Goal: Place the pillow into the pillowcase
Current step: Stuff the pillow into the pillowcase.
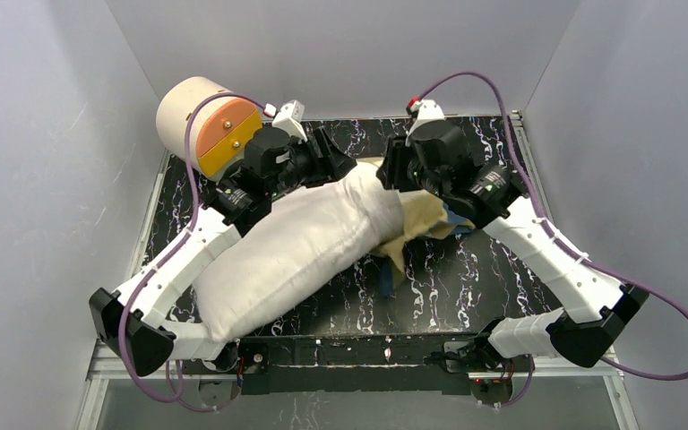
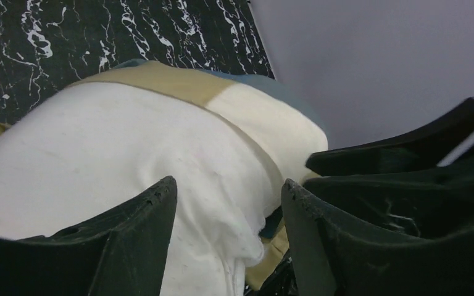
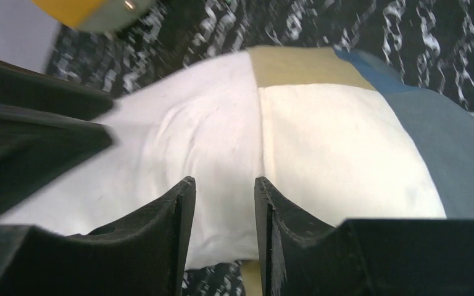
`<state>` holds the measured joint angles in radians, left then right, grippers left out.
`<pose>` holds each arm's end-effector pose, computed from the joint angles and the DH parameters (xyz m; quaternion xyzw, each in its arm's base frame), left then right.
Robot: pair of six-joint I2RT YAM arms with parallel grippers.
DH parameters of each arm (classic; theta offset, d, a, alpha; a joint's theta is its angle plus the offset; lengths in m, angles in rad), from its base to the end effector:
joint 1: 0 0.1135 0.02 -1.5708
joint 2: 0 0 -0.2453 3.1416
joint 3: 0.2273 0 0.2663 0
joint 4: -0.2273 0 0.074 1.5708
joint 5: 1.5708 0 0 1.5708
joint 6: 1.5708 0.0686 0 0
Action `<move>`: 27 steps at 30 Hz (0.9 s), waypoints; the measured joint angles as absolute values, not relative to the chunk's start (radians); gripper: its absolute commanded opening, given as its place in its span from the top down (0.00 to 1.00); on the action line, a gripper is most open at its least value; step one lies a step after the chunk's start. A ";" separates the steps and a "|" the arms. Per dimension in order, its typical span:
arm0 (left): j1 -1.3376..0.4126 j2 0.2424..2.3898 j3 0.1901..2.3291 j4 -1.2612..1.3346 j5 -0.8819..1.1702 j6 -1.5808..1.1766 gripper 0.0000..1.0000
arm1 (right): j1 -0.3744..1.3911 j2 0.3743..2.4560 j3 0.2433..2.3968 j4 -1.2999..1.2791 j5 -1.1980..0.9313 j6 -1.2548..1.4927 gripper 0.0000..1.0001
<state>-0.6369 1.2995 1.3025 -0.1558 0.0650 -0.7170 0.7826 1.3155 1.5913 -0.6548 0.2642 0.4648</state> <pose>0.2822 -0.2143 0.3889 -0.0092 0.7589 -0.4269 0.4918 0.2407 0.2141 0.4274 -0.0568 0.8218 0.2364 0.5153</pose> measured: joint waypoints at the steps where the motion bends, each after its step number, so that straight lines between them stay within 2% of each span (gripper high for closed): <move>1: -0.637 1.288 1.320 -0.193 0.065 -0.704 0.35 | 0.783 1.315 1.566 -0.675 0.271 0.461 0.55; 4: -0.637 1.260 1.336 -0.285 0.067 -0.670 0.32 | 0.783 1.315 1.478 -0.743 0.294 0.456 0.61; 11: -0.659 1.251 1.221 -0.396 0.093 -0.647 0.25 | 0.783 1.287 1.312 -0.853 0.297 0.473 0.60; 16: -0.755 1.281 1.145 -0.433 0.084 -0.651 0.19 | 0.783 1.222 1.297 -0.929 0.308 0.493 0.59; 19: -0.808 1.306 1.145 -0.416 0.053 -0.652 0.20 | 0.783 1.187 1.322 -0.987 0.324 0.494 0.58; 21: -0.828 1.325 1.143 -0.396 0.028 -0.655 0.29 | 0.783 1.182 1.346 -0.999 0.339 0.491 0.55; 24: -0.839 1.353 1.118 -0.343 -0.006 -0.673 0.71 | 0.783 1.192 1.357 -0.998 0.372 0.469 0.54; 27: -0.839 1.363 1.081 -0.291 -0.034 -0.696 0.99 | 0.782 1.234 1.369 -0.990 0.421 0.425 0.54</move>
